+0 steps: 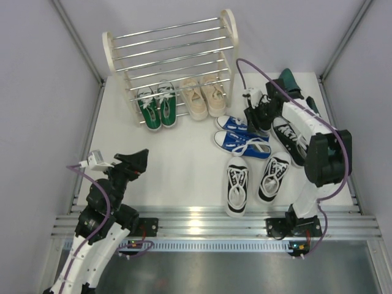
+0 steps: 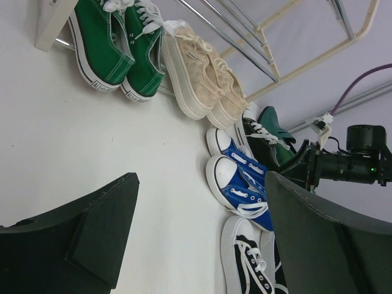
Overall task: Place and organize the shoes onto the shoe shelf
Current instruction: Adjust the shoe at the center of the board.
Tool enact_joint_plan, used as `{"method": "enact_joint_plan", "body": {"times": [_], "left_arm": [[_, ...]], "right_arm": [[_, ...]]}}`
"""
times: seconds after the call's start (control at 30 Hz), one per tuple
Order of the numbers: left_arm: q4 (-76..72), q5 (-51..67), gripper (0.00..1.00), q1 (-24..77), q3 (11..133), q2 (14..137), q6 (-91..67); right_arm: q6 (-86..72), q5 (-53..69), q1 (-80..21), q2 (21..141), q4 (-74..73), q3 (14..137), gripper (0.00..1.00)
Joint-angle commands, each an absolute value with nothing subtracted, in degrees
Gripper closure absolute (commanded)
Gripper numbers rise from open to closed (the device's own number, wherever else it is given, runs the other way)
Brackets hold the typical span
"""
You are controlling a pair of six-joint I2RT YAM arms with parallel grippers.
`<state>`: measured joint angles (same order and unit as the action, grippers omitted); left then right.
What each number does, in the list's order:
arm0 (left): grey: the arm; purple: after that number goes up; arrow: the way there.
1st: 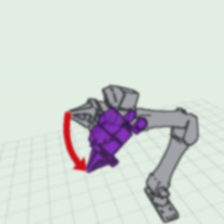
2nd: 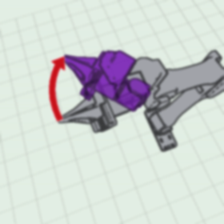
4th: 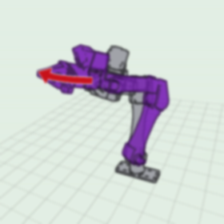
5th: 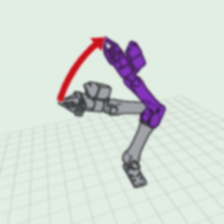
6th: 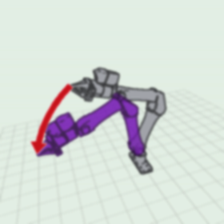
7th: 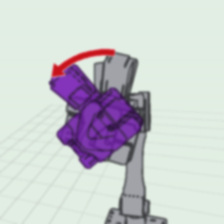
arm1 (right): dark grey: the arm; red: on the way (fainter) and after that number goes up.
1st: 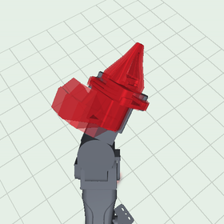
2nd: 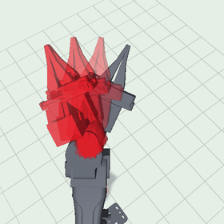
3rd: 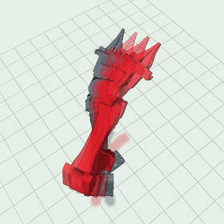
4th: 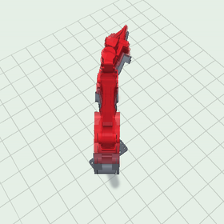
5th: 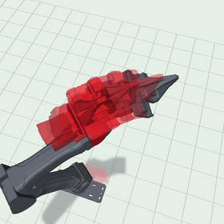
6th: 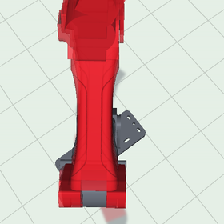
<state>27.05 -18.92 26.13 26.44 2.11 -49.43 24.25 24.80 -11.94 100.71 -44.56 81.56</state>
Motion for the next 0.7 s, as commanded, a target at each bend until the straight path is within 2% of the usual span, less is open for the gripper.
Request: {"method": "enact_joint_plan", "body": {"times": [0.0, 0.1, 0.17, 0.2, 0.23, 0.27, 0.67], "left_arm": [[25.31, -18.46, 0.11, 26.01, 26.19, 1.58, -49.39], [25.14, -18.63, 0.11, 25.93, 25.66, 1.67, -50.18], [25.22, -18.72, 0.11, 25.93, 25.66, 1.67, -50.27], [25.14, -18.81, 0.11, 26.01, 25.75, 1.67, -50.19], [25.22, -18.81, 0.11, 26.02, 25.66, 1.67, -49.92], [25.31, -18.9, 0.11, 26.02, 25.84, 1.67, -49.75], [24.35, -18.72, 0.11, 26.02, 24.61, 1.84, -49.92]], "right_arm": [[19.95, 22.16, -13.53, 103.44, -37.45, 82.88, 0.52], [18.99, 18.73, -14.24, 105.29, -35.34, 82.71, 0.55], [19.16, 18.81, -14.24, 105.38, -34.81, 82.27, 0.65], [19.42, 19.24, -14.24, 105.29, -34.89, 82.0, 0.72], [19.95, 20.03, -14.24, 105.21, -35.24, 81.48, 0.93], [21.08, 20.13, -14.24, 104.94, -36.29, 81.21, 1.0], [27.86, 19.42, -7.22, 94.05, -42.1, 76.03, 1.0]]}}
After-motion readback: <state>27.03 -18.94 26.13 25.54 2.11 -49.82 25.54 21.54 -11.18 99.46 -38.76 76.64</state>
